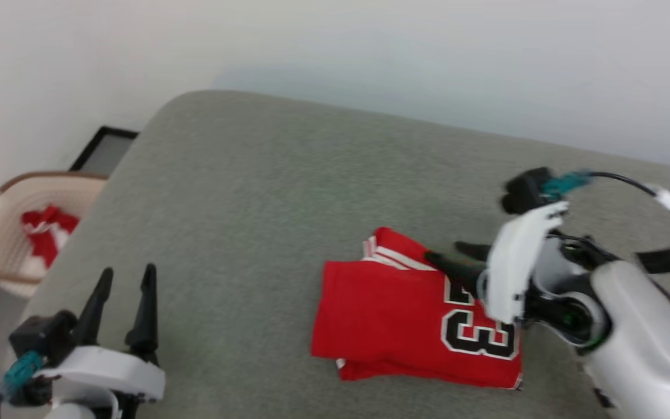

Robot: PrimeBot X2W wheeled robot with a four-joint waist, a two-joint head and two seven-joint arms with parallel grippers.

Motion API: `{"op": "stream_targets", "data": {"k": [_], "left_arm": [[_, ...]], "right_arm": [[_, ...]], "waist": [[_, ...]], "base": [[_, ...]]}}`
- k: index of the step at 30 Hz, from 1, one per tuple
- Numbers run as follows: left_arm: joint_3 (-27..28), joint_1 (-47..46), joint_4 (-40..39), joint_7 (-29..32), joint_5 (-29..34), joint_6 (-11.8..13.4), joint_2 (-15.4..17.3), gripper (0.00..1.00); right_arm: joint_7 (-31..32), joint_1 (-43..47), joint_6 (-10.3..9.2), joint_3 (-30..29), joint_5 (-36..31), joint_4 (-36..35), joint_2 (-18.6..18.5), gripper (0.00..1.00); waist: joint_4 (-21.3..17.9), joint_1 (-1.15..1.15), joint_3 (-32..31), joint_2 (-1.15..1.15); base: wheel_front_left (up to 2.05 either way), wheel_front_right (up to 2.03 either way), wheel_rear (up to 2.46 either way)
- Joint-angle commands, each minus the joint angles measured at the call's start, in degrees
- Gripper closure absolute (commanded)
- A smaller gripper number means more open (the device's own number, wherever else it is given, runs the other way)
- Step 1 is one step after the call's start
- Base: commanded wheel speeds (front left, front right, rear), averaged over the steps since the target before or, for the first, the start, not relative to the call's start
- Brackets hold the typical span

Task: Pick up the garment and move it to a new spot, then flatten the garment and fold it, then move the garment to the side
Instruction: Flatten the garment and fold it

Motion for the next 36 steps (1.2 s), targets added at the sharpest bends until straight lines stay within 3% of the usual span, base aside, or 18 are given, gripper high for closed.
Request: {"op": "stream_targets", "data": {"k": [1, 11, 19, 28, 36], "left_arm": [[0.4, 0.9, -0.3, 0.0, 0.2, -0.2, 0.3, 0.0], [3.6, 5.6, -2.0, 0.0, 1.4, -0.2, 1.6, 0.0], [4.9, 8.4, -3.6, 0.0, 2.5, -0.2, 1.3, 0.0], [6.8, 10.4, -4.6, 0.0, 2.7, -0.2, 1.2, 0.0], [7.7, 11.7, -4.9, 0.0, 2.9, -0.2, 0.9, 0.0]], "right_arm": [[-1.1, 1.2, -0.07, -0.5, 0.2, -0.8, -0.8, 0.0], [-14.6, 9.7, -0.08, -5.6, -1.4, -8.1, -8.7, 0.0], [-27.8, 16.2, -0.08, -8.8, -5.9, -9.6, -12.9, 0.0], [-42.2, 22.0, -0.08, -11.7, -11.1, -7.3, -13.7, 0.0], [-48.5, 25.9, -0.08, -13.1, -13.5, -3.5, -11.7, 0.0]], "waist": [[-4.1, 0.0, -1.6, 0.0], [-13.4, 0.0, -3.8, 0.0], [-17.6, 0.0, -4.5, 0.0], [-18.7, 0.0, -5.5, 0.0], [-18.5, 0.0, -6.1, 0.0]], "base": [[0.0, 0.0, 0.0], [0.0, 0.0, 0.0], [0.0, 0.0, 0.0], [0.0, 0.0, 0.0], [0.0, 0.0, 0.0]]}}
